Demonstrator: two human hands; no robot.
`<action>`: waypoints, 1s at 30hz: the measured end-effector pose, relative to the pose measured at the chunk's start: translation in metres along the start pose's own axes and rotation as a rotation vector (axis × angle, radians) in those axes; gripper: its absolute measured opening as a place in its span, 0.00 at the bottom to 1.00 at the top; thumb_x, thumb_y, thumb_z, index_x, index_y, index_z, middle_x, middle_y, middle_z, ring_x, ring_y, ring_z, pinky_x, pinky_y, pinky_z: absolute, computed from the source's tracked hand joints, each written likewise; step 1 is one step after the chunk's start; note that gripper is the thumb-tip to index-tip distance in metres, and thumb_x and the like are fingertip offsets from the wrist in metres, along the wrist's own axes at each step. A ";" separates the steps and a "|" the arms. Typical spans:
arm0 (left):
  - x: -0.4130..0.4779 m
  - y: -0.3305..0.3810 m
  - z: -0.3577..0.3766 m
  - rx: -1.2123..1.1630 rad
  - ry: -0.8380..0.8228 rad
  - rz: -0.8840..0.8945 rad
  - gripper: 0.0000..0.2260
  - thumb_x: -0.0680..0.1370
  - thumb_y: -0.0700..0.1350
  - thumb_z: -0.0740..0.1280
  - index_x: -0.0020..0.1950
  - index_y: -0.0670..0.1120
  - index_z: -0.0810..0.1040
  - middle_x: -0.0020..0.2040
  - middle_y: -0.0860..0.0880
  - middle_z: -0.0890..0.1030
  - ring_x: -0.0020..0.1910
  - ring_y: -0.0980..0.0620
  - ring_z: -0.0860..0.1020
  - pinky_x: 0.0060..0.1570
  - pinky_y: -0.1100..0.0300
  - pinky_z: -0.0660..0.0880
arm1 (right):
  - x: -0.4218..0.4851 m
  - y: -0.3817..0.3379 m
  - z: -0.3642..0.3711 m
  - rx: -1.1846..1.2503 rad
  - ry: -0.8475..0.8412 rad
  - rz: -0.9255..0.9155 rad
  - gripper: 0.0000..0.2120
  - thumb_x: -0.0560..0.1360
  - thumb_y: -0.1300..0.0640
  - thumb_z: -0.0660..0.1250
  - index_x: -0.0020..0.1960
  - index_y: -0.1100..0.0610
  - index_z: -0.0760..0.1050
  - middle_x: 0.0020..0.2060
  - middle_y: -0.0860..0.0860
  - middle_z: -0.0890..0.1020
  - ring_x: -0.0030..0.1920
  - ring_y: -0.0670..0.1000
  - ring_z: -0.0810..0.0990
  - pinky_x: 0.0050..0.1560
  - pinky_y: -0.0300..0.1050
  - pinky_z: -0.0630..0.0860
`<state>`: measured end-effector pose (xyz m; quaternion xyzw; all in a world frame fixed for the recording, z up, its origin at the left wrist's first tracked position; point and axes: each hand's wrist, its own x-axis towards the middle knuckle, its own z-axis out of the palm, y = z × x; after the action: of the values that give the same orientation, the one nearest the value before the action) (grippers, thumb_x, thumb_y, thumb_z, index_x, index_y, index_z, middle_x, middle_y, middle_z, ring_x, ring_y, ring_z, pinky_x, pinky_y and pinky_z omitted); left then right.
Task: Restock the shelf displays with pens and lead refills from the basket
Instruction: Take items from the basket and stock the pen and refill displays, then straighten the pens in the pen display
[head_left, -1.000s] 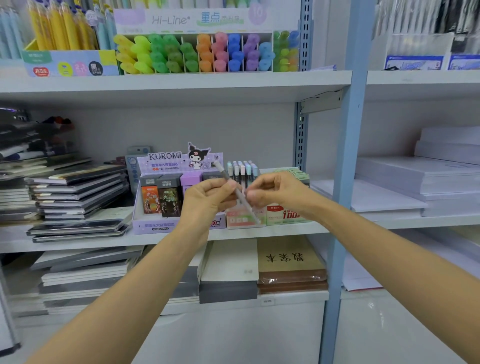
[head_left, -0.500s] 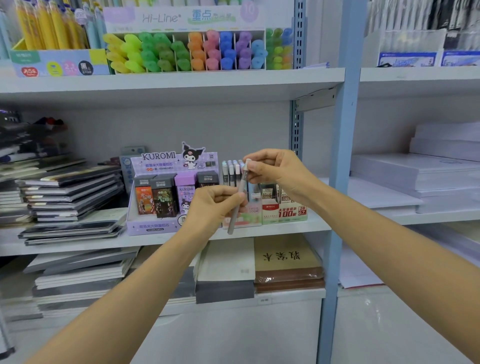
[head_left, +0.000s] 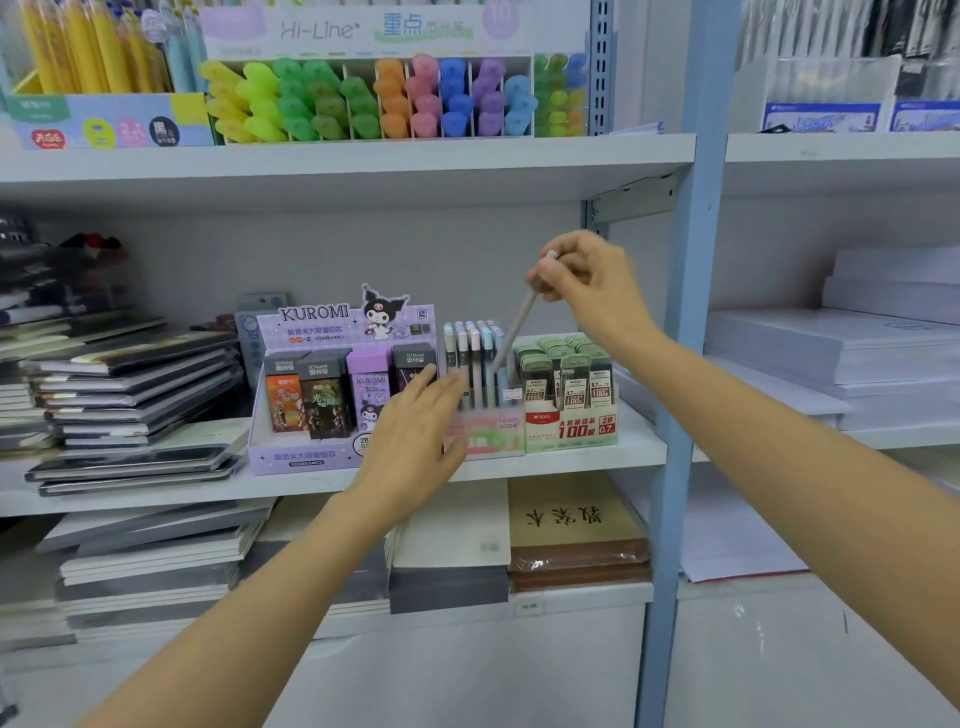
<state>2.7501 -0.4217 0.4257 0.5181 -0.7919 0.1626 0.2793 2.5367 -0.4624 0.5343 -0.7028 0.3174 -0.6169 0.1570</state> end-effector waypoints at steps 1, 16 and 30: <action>-0.002 -0.001 0.003 0.028 -0.018 0.008 0.29 0.80 0.49 0.62 0.79 0.48 0.55 0.78 0.51 0.58 0.78 0.51 0.50 0.74 0.53 0.51 | -0.003 0.004 0.005 -0.043 -0.036 -0.003 0.03 0.78 0.63 0.65 0.51 0.61 0.75 0.42 0.56 0.84 0.44 0.51 0.84 0.47 0.41 0.81; -0.007 -0.003 0.012 0.026 0.024 0.073 0.31 0.78 0.46 0.66 0.78 0.44 0.56 0.77 0.48 0.59 0.77 0.50 0.54 0.73 0.56 0.55 | -0.016 0.030 0.032 -0.263 -0.223 0.025 0.06 0.76 0.59 0.70 0.51 0.56 0.74 0.38 0.51 0.83 0.39 0.47 0.84 0.44 0.39 0.82; -0.023 0.008 0.021 -0.042 0.124 0.057 0.28 0.76 0.41 0.67 0.75 0.41 0.63 0.76 0.43 0.62 0.75 0.45 0.60 0.71 0.51 0.61 | -0.077 0.038 0.043 -0.357 -0.126 -0.281 0.07 0.77 0.54 0.68 0.52 0.57 0.79 0.43 0.47 0.77 0.40 0.45 0.74 0.42 0.34 0.71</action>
<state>2.7444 -0.4128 0.3956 0.4780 -0.7909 0.1856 0.3339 2.5660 -0.4487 0.4437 -0.7940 0.3102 -0.5216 -0.0377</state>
